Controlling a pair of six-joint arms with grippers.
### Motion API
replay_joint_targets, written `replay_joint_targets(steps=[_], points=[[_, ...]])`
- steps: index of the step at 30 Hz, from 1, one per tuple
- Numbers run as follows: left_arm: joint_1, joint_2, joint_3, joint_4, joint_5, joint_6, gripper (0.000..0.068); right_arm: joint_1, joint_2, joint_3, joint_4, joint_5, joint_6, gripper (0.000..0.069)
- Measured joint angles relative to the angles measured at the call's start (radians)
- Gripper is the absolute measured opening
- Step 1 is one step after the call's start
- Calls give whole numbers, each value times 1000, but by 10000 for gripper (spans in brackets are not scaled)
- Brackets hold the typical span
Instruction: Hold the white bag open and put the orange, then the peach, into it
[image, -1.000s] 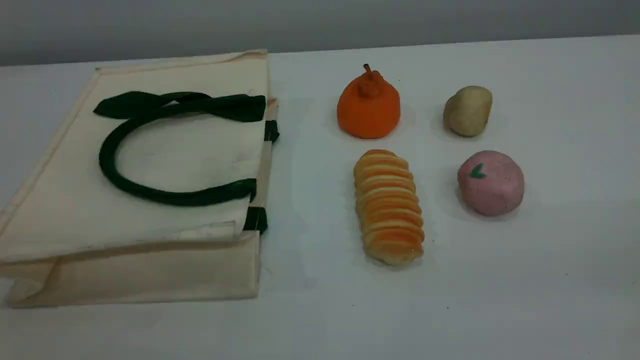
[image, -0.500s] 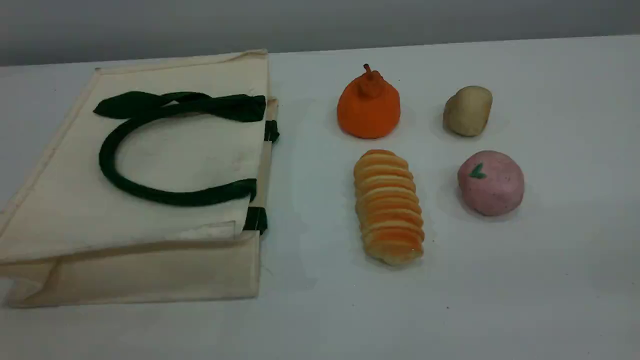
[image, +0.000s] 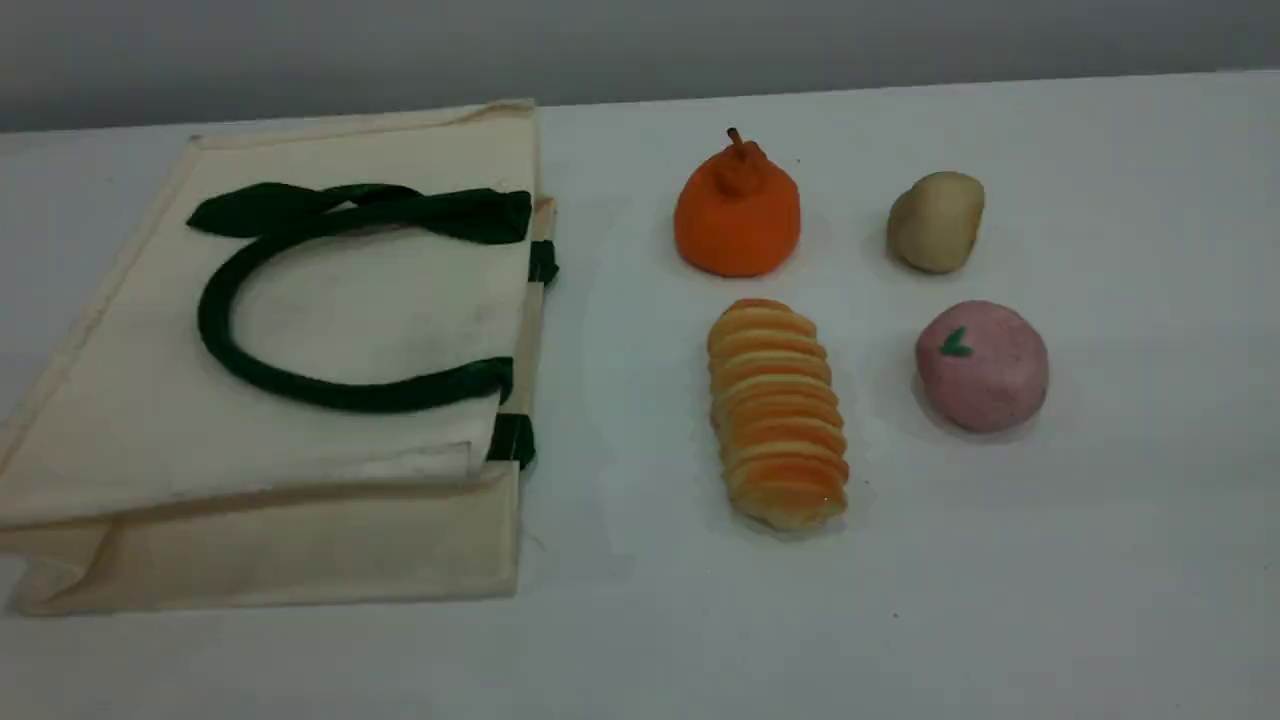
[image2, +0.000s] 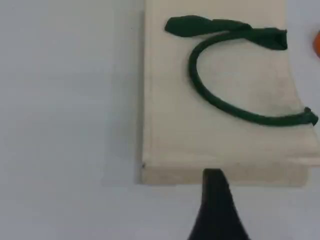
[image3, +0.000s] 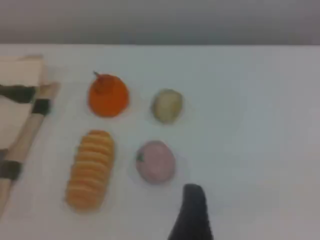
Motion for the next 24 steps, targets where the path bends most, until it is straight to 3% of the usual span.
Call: replay_joint_targets(steps=[16, 24], points=[[0, 648, -114, -4, -267, -37, 431, 0, 568, -8, 326, -349, -292, 535], [0, 919, -117, -4, -443, -60, 431, 0, 788, -8, 577, -370, -507, 535]])
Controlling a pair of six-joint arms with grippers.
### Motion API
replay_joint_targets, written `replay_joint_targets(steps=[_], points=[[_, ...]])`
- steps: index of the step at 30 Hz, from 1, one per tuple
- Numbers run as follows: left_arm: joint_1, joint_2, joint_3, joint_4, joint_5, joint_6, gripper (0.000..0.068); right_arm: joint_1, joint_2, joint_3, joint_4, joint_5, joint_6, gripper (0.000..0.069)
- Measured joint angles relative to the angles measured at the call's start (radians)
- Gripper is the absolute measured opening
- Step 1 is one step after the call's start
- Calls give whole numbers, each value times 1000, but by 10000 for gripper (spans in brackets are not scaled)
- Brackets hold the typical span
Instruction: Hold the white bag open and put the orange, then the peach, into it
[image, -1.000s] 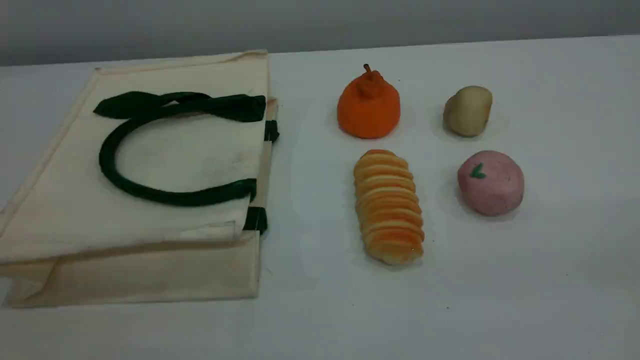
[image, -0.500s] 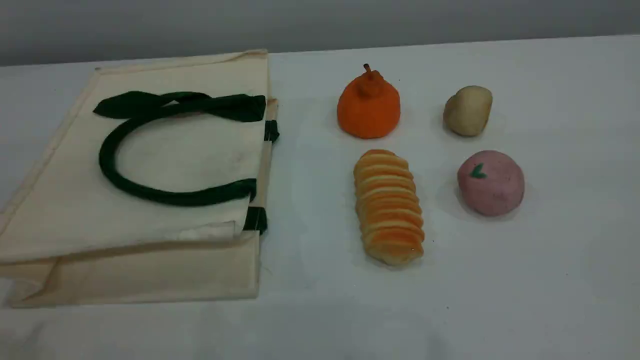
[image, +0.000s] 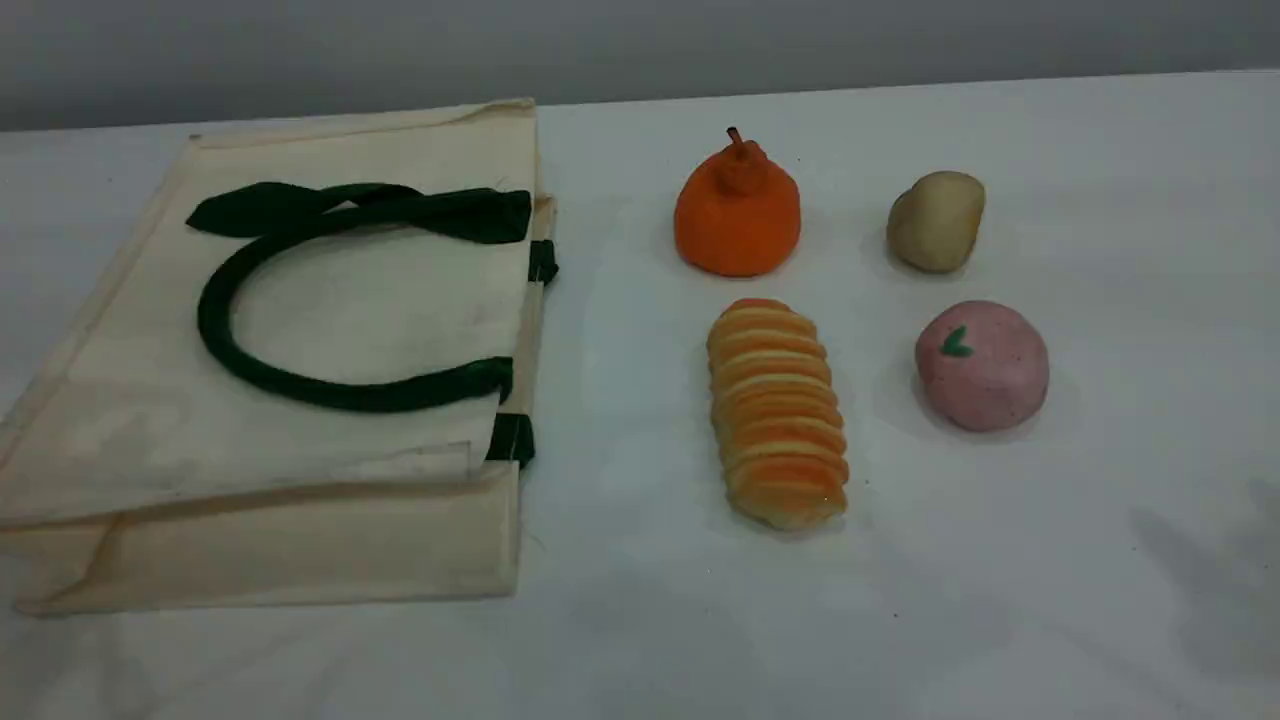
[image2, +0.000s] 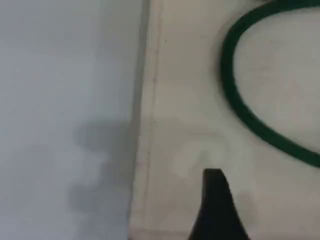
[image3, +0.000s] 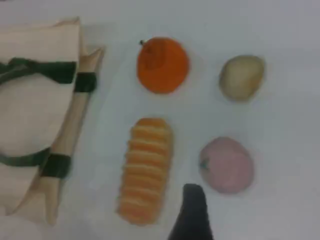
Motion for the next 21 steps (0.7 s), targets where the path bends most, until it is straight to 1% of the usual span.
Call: replay_joint_targets(steps=[5, 8, 12, 18, 21], points=[[0, 170, -25, -5, -100, -1, 431, 0, 87, 0, 181, -38, -132, 535], [0, 261, -66, -10, -136, -16, 431, 0, 117, 0, 274, -56, -205, 535], [0, 368, -128, -11, -142, -16, 431, 0, 146, 0, 352, -60, -260, 535], [0, 497, -233, -11, -141, -16, 431, 0, 178, 0, 380, -62, -287, 535], [0, 553, -276, -44, -136, -14, 431, 0, 178, 0, 394, -64, -305, 535]])
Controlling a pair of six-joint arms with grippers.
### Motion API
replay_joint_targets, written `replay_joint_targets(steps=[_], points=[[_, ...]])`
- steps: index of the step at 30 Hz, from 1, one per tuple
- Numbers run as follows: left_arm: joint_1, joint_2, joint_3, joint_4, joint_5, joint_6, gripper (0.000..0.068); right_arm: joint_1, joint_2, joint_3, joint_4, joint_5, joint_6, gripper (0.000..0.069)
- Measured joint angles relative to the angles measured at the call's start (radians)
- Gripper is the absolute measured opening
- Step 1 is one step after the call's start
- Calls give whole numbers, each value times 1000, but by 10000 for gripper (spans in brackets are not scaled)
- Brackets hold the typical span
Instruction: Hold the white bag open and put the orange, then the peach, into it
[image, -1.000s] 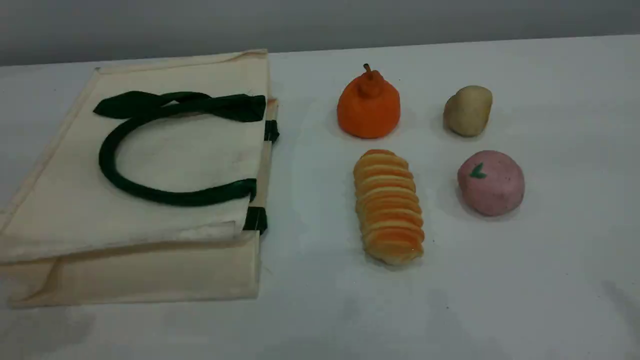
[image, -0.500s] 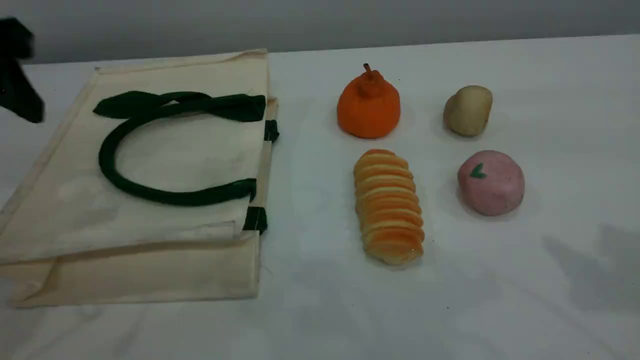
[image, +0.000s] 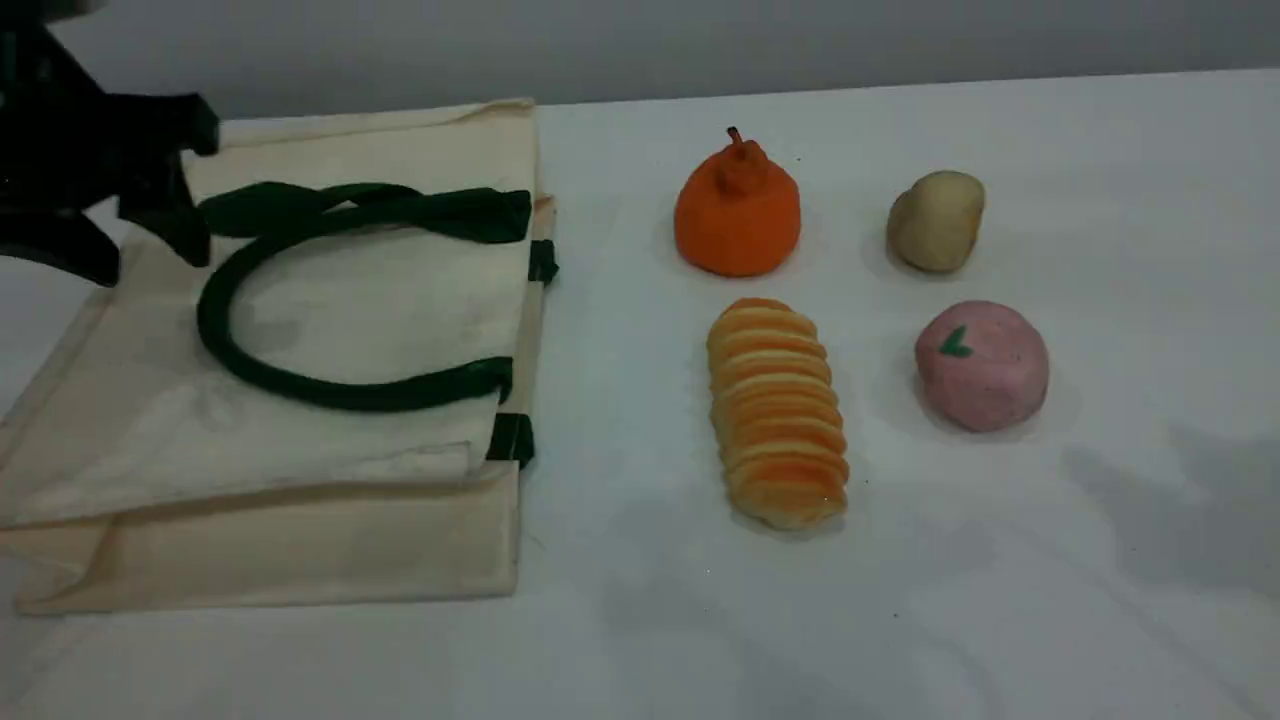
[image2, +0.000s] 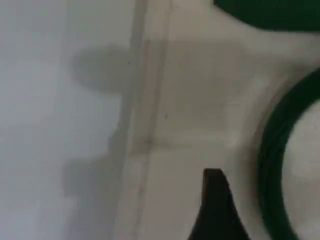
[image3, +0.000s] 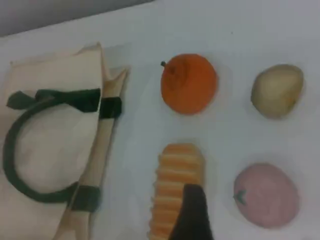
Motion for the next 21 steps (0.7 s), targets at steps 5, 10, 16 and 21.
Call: replay_joint_targets(steps=[5, 10, 16, 21], points=[[-2, 66, -13, -70, -19, 72, 431, 0, 0, 0, 0, 0, -10, 535], [-2, 127, -13, -96, -64, 91, 431, 0, -1, 0, -1, 0, -10, 535], [-44, 198, -13, -113, -99, 123, 431, 0, -1, 0, -2, 0, -10, 535], [-80, 233, -19, -121, -110, 127, 428, 0, -1, 0, -3, 4, -10, 535]])
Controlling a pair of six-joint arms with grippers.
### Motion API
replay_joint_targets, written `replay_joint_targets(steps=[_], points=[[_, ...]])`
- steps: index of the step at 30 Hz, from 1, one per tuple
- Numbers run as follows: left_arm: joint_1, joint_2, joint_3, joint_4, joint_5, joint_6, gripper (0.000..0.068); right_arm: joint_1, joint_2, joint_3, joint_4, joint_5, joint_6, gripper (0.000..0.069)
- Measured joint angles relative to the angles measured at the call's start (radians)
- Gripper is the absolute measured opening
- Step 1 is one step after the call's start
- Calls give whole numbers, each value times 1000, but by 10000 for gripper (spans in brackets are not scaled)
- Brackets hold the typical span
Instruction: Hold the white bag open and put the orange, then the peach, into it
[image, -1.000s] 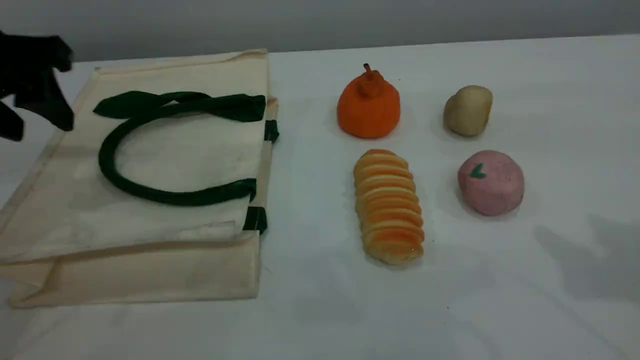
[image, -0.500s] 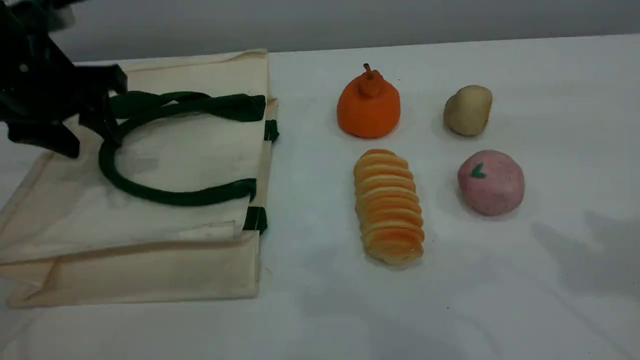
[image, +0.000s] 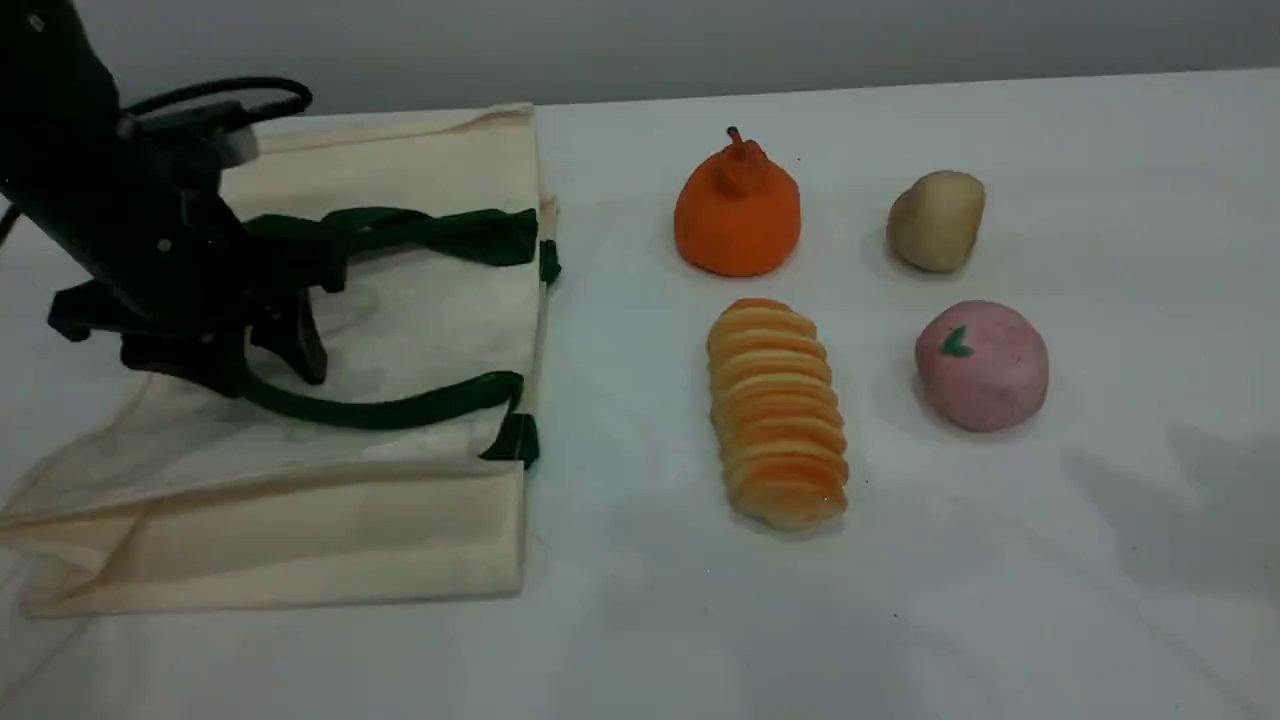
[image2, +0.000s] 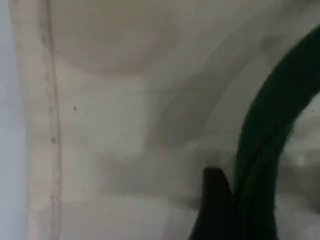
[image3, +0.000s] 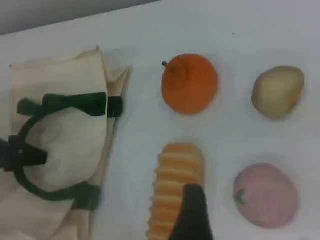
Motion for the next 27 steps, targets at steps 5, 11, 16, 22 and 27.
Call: replay_joint_targets(steps=[5, 11, 16, 22, 27], points=[[0, 2, -1, 0, 1, -1, 313, 0, 0, 0, 0, 8, 0, 535], [0, -2, -1, -2, 3, -1, 59, 0, 0, 0, 1, 8, 0, 535], [0, -62, -1, -2, 20, -1, 59, 0, 0, 0, 41, 8, -14, 535], [0, -217, -1, 2, 66, 24, 59, 0, 0, 0, 122, 1, -84, 535], [0, -386, -1, 5, 170, 88, 59, 0, 4, 0, 246, -2, -194, 535]])
